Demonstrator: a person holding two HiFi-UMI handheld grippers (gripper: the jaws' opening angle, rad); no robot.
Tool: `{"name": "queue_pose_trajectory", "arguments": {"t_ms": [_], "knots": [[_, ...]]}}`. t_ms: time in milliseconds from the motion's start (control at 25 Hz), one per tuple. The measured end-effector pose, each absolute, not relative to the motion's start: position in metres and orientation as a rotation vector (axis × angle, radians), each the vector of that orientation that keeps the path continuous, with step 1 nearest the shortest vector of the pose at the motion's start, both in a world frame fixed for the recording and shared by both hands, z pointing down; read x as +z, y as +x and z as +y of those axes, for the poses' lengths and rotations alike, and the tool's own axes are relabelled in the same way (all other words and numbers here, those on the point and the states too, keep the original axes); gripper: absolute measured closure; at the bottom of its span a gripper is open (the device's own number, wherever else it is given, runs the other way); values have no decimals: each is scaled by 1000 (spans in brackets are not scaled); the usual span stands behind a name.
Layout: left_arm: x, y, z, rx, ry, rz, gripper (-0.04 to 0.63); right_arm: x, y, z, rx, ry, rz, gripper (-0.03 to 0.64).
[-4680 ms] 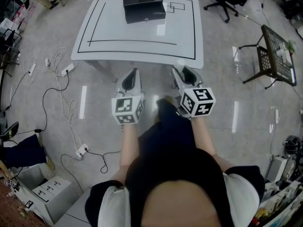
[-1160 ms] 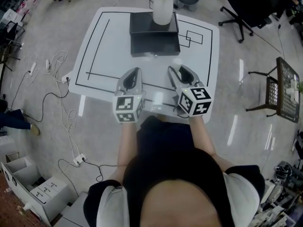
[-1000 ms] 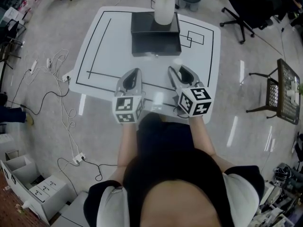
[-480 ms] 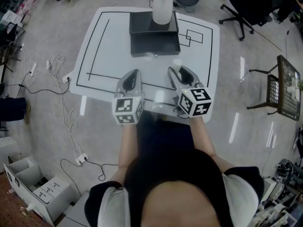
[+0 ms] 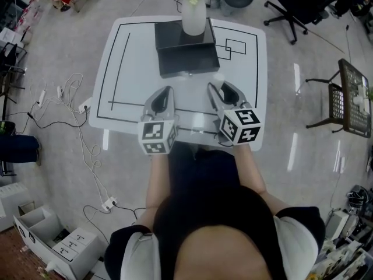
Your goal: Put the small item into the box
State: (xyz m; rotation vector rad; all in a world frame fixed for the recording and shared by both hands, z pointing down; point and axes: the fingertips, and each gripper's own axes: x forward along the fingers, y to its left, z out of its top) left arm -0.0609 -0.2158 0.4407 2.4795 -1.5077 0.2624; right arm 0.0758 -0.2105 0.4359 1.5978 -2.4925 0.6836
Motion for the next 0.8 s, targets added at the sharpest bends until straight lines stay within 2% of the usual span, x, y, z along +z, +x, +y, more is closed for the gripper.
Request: {"name": "queue_pose_trajectory", "arguments": {"t_ms": [800], "knots": [[445,-58,-262,260,2545,-1359,584,437,60,-245,674,1652,-2427,477]]}}
